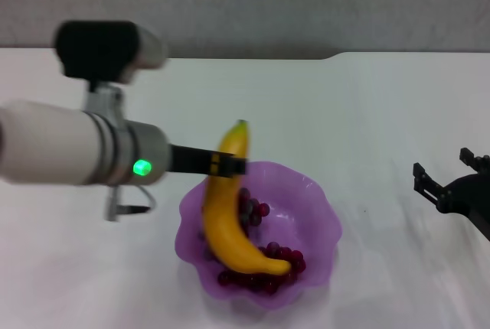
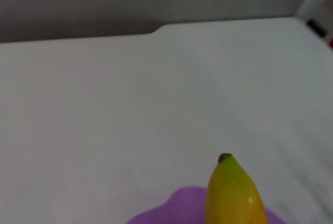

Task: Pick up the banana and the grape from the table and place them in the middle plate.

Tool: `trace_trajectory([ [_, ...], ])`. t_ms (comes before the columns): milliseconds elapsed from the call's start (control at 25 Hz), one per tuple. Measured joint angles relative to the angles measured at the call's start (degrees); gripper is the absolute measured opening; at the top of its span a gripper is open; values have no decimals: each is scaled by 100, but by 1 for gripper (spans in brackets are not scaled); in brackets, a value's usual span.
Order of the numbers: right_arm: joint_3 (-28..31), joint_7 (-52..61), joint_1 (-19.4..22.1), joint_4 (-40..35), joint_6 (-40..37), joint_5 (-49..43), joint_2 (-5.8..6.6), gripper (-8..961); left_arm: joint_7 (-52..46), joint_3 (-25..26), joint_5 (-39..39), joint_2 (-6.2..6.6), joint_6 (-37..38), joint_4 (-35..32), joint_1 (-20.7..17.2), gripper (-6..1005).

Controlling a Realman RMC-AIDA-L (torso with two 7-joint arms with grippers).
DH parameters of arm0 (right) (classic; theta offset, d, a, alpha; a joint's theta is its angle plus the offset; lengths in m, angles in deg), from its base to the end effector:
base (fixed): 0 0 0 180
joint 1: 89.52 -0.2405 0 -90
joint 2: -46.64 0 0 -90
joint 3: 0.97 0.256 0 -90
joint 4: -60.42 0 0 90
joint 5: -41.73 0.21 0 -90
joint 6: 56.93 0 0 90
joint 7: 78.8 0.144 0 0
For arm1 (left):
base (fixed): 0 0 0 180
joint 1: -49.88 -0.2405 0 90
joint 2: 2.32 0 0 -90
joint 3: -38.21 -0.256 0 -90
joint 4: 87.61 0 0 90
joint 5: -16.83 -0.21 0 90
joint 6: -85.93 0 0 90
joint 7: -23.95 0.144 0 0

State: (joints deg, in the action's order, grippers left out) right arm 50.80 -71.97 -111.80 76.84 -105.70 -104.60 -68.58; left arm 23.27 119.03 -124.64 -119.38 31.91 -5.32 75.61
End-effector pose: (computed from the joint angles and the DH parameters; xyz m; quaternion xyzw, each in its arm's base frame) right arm 0.3488 0.3296 -0.0363 -0.7799 0.2465 0.1814 0.5459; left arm -0.1470 0.3645 -0.0386 -0.8413 -0.4580 -0.0624 0.2803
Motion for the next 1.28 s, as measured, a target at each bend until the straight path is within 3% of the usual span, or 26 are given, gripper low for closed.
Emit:
trace_trajectory([
  [160,0,-9,-52,20,52,-22,0,891,-45,-381,73,-1,717,-529,87,613],
  [440,0,-19,-65,27,85,-10,0,891,11,-436,578,7,1150,-1396,379,638],
  [920,0,-21,-119,-2,140,-8,0,891,77,-540,563,12,1499,-1301,324,682],
  [1040,-1,-9,-119,-14,141,-5,0,891,178,-388,353,34,1509,-976,135,893],
  [1280,0,-6,-133,33,142,-31,0,891,1108,333,28,39,2009,87,-1021,893],
])
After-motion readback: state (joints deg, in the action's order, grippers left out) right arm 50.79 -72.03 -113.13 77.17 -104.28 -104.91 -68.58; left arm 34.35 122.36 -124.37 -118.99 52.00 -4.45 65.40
